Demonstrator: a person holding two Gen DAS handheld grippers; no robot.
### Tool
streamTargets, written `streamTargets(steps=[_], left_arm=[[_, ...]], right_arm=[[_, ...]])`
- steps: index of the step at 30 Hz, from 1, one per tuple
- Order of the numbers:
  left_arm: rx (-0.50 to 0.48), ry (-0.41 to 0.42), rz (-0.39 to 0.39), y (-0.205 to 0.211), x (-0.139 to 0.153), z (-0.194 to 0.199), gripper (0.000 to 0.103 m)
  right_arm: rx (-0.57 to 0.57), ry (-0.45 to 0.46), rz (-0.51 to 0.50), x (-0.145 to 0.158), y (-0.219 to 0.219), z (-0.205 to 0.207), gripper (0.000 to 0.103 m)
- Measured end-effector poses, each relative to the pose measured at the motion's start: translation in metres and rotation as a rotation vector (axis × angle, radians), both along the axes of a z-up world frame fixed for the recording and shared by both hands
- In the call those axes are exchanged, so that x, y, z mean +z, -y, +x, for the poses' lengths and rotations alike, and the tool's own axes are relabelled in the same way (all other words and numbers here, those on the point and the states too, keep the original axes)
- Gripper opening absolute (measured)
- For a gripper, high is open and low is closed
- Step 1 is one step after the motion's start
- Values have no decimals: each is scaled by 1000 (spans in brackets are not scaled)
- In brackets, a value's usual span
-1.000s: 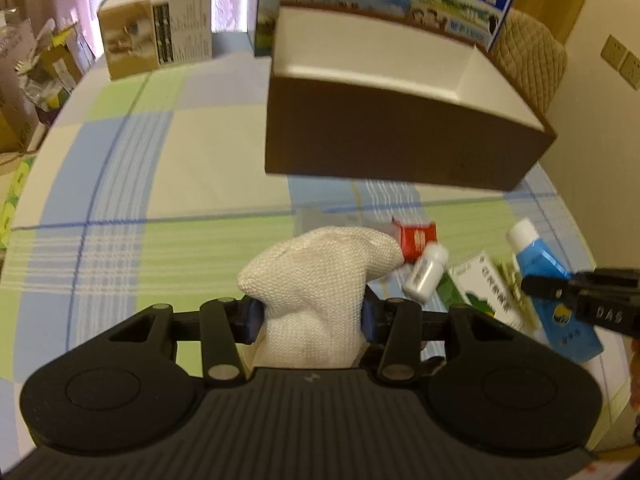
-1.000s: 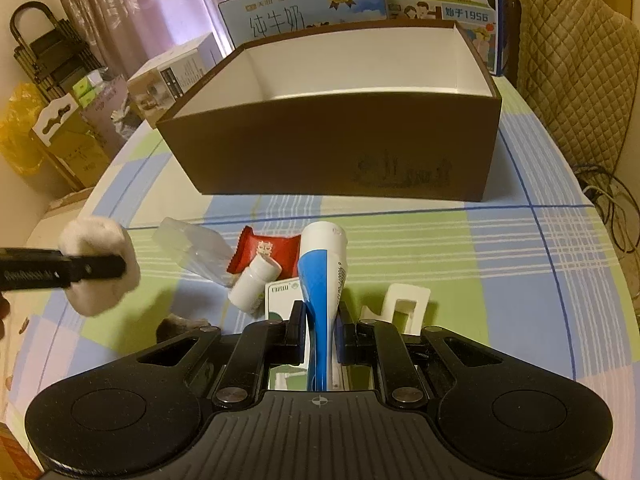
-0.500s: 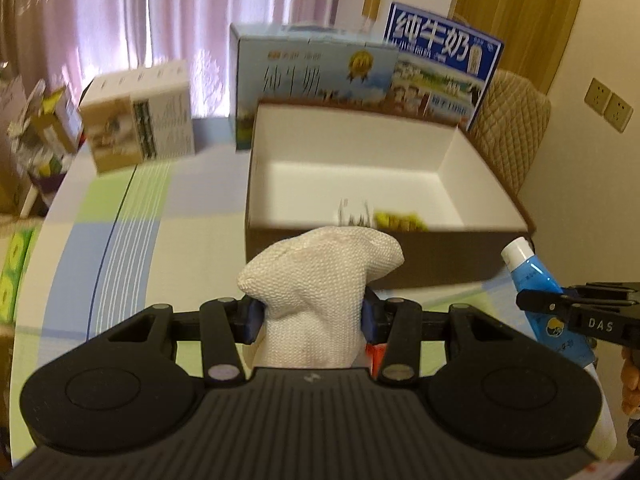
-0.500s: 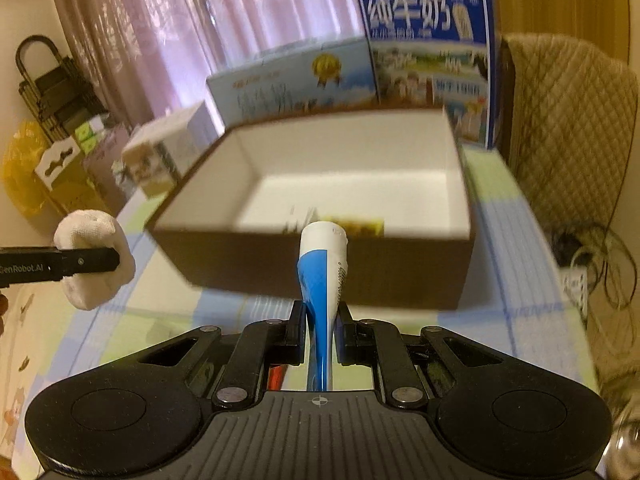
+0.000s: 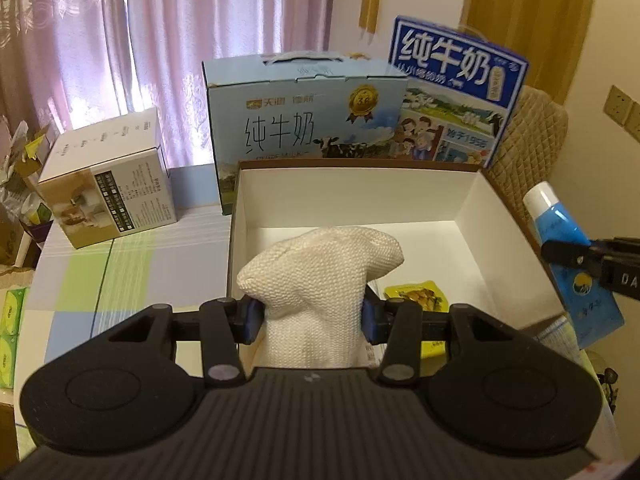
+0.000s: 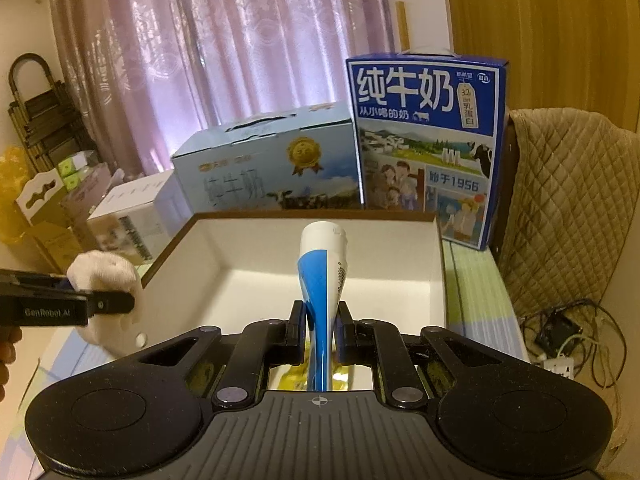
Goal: Organize objects
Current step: 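Carry glove and toothpaste over the brown box with both grippers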
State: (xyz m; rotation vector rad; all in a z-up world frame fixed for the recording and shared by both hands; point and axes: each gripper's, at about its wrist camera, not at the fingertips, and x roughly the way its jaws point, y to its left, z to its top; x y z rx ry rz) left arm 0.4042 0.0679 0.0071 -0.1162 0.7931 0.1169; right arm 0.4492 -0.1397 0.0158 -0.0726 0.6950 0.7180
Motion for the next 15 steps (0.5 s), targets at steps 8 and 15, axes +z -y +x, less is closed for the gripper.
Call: streamTargets(steps=[8, 15], left_arm=[[-2, -85, -10, -4, -30, 42, 42], [-22, -148, 16, 0, -54, 64, 42]], right_arm=[[-30, -13, -45, -19, -15, 33, 10], [-57, -56, -98, -47, -17, 54, 10]])
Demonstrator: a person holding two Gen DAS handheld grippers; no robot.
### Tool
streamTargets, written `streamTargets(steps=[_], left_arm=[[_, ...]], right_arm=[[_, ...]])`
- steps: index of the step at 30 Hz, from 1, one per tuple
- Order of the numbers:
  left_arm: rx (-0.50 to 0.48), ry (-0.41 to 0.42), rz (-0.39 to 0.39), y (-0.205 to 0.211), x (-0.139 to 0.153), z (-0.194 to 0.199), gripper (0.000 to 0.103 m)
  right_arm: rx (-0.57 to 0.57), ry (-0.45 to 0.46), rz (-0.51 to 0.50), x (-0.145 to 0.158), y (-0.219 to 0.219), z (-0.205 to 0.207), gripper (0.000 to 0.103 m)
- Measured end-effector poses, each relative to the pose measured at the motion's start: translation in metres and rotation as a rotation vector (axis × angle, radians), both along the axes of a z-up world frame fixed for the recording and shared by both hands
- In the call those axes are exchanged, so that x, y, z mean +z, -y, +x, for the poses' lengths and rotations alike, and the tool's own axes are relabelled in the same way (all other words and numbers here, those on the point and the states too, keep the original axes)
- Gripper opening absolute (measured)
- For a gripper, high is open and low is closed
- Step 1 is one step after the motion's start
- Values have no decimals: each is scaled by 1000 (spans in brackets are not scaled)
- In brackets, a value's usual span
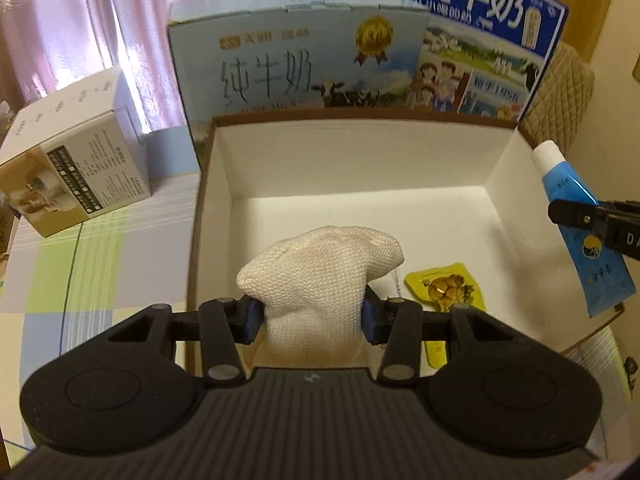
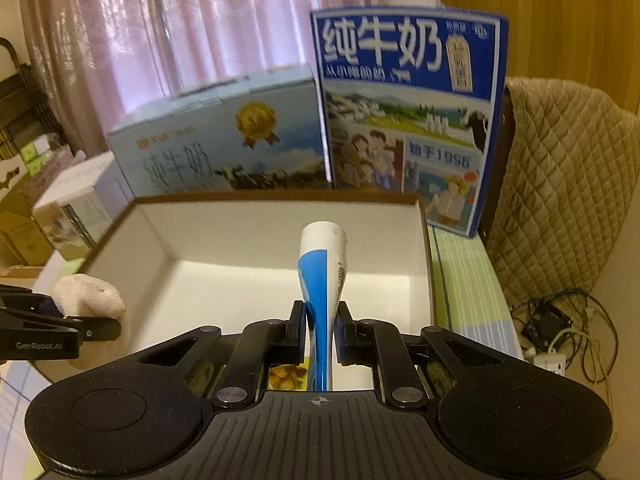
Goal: Organize objects
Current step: 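Carry glove and toothpaste over the brown box with both grippers, then release glove and toothpaste into the box and withdraw both grippers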
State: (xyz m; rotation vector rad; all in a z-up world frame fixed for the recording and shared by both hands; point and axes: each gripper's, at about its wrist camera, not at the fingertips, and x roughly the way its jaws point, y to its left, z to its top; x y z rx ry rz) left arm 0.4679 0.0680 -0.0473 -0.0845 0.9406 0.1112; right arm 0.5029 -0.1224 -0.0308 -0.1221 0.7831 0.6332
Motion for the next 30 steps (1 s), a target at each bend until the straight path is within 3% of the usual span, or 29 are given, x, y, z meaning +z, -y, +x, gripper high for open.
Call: streamTargets(steps=[11, 17, 19, 30], left_arm=[[-36, -98, 12, 7, -32, 11, 48], [-59, -78, 6, 9, -28, 10, 64], [-55, -62, 27, 12, -24, 11, 74], [-49, -43, 35, 11, -15, 6, 76]], right_arm=[[-14, -48, -51, -26, 3, 7, 10], [-5, -43, -71, -27, 1, 6, 10], [-4, -46, -74, -27, 0, 6, 10], [-7, -50, -58, -24, 5, 1, 15]])
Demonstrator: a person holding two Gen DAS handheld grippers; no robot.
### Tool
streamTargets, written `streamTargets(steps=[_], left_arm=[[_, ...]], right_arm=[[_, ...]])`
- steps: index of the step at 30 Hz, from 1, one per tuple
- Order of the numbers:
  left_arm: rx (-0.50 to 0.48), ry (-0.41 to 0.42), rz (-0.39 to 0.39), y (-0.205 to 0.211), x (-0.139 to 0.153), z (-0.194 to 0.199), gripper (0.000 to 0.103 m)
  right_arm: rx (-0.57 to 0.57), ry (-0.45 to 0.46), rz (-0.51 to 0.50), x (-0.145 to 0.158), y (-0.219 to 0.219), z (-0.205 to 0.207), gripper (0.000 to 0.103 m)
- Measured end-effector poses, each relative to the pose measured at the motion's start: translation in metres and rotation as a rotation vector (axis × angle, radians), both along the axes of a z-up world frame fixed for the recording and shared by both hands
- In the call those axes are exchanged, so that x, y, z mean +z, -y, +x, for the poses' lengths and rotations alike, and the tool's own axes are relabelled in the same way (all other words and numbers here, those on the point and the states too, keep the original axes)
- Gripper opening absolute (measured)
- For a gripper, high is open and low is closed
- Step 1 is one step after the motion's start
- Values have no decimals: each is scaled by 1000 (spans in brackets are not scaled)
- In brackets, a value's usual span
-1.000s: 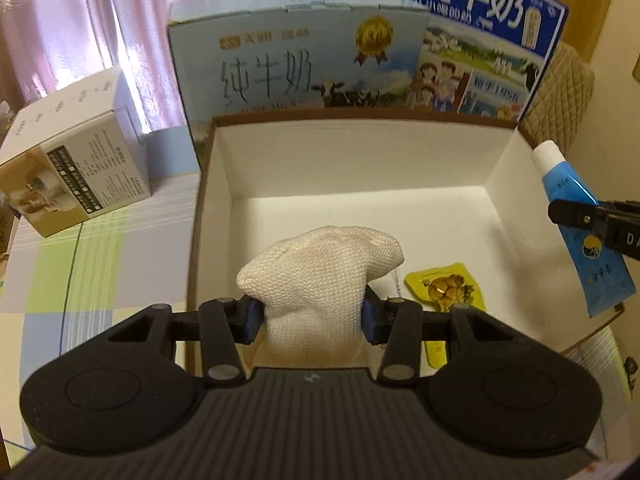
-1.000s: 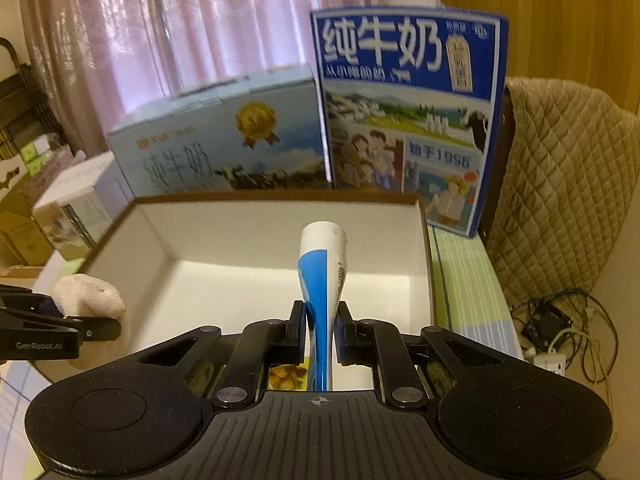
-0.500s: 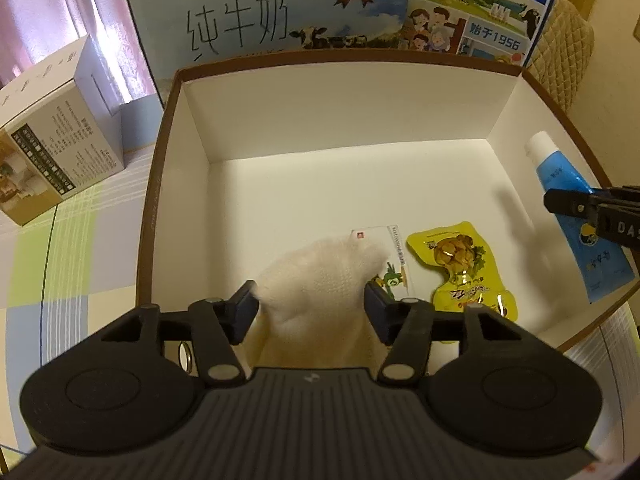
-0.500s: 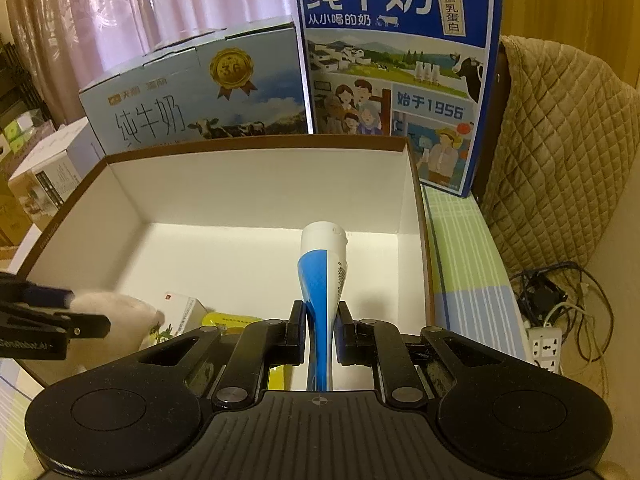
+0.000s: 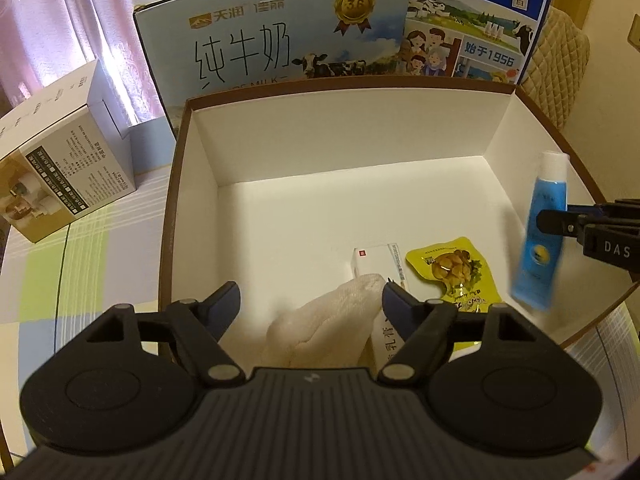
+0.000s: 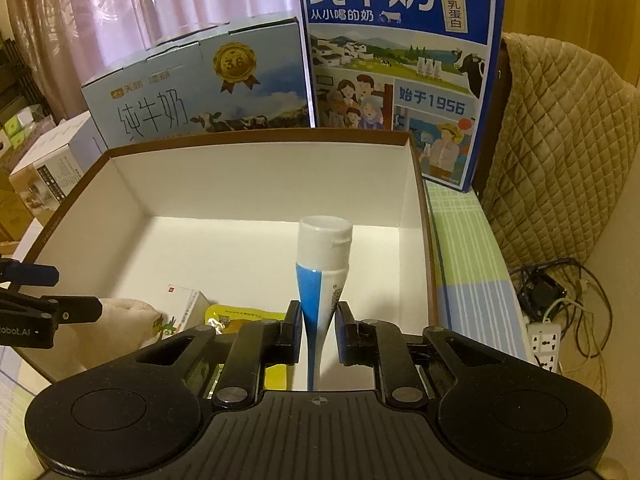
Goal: Organize objects
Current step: 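Release glove and toothpaste into the box and withdraw both grippers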
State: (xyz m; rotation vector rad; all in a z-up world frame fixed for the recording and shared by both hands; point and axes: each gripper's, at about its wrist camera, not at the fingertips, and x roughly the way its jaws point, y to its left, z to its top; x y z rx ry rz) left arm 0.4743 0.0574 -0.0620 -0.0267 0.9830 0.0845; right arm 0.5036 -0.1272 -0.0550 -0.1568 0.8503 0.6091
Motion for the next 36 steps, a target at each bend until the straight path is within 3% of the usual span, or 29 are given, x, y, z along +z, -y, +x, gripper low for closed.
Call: streamTargets(steps=[3, 7, 11, 24, 36], left_arm=[[0, 4, -1, 0, 2, -3, 78], [0, 12, -5, 1, 6, -8, 80], [1, 23, -10, 3, 11, -14, 81], [11, 79, -31, 8, 38, -40, 85], [25, 151, -76, 17, 68, -96, 87]], right_arm=[[-4, 9, 8, 4, 4, -3, 22], [-1, 24, 27, 11, 8, -11, 40], [-1, 19, 38, 18, 11, -22, 48], [20, 41, 93, 44, 21, -60, 56], [28, 51, 161, 63, 48, -114, 62]])
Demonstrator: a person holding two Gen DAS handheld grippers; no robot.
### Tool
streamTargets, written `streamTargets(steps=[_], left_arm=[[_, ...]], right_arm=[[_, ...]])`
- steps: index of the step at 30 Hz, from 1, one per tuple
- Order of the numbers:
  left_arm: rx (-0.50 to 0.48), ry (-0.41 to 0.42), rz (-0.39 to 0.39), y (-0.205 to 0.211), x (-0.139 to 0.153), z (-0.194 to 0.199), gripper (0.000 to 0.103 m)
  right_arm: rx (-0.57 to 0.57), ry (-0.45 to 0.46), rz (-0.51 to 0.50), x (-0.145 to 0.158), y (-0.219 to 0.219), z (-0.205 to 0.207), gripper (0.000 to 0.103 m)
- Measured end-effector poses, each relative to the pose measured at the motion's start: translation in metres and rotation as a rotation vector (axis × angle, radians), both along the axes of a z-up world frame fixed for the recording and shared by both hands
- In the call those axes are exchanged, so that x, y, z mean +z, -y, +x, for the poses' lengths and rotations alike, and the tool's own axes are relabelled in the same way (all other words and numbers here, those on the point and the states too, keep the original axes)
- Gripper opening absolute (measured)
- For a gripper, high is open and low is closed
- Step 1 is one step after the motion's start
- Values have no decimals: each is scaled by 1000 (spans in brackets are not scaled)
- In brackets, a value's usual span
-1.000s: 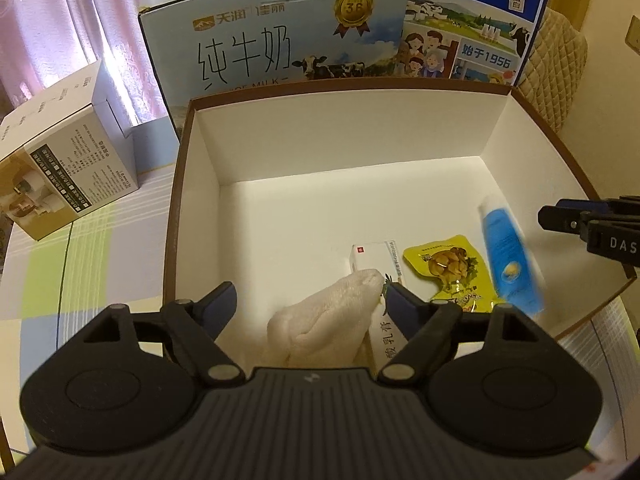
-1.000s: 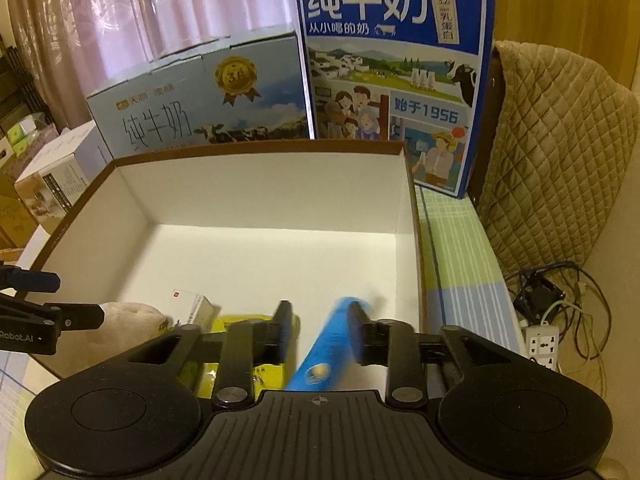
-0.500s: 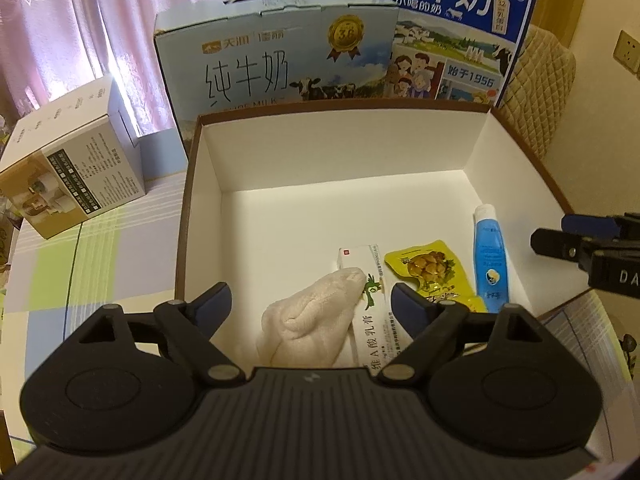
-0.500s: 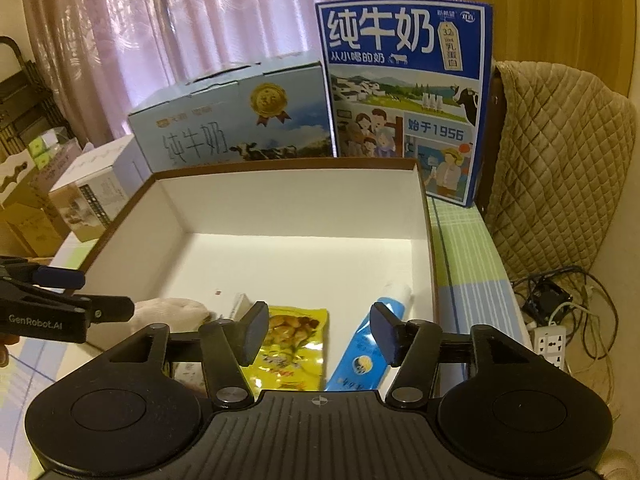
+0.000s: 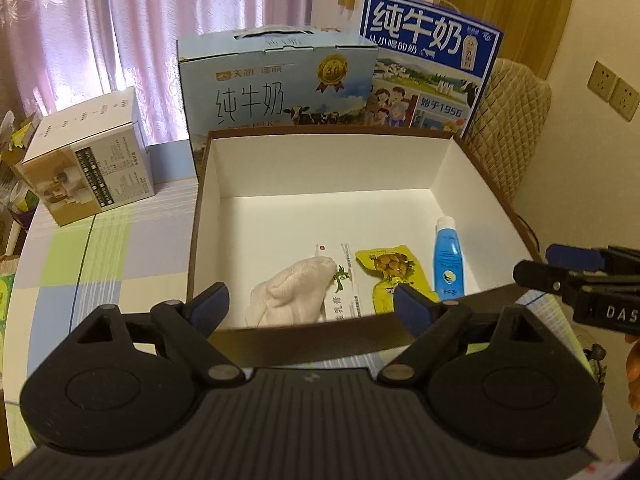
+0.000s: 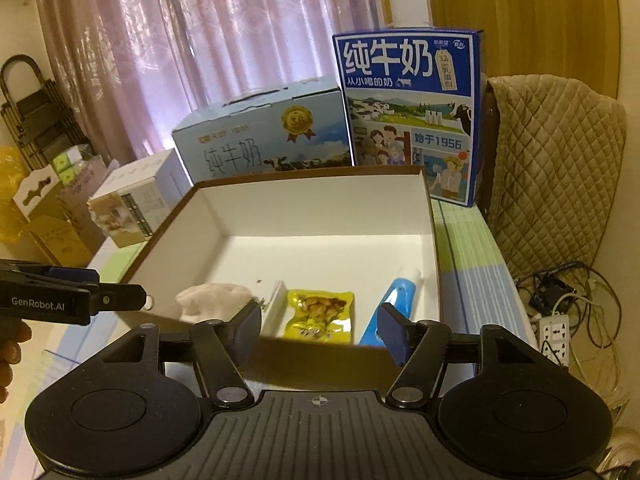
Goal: Organize objects
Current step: 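Release glove and toothpaste into the box and withdraw both grippers, then move both tools back from the box toward the items on the table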
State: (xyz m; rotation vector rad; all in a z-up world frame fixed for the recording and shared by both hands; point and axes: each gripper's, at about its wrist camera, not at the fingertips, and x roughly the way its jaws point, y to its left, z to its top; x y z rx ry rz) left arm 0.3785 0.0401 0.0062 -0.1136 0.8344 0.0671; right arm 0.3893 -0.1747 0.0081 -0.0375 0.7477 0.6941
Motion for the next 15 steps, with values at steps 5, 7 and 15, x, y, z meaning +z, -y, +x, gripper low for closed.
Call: streamTargets(steps=[5, 7, 15], left_arm=[[0, 20, -5, 5, 8, -26, 87], [-1, 19, -7, 8, 11, -36, 87], [-6, 0, -45, 15, 8, -74, 87]], right_arm=[[-2, 1, 7, 4, 10, -23, 62], [-3, -3, 10, 4, 14, -32, 62], [-10, -55, 15, -4, 29, -63, 62]])
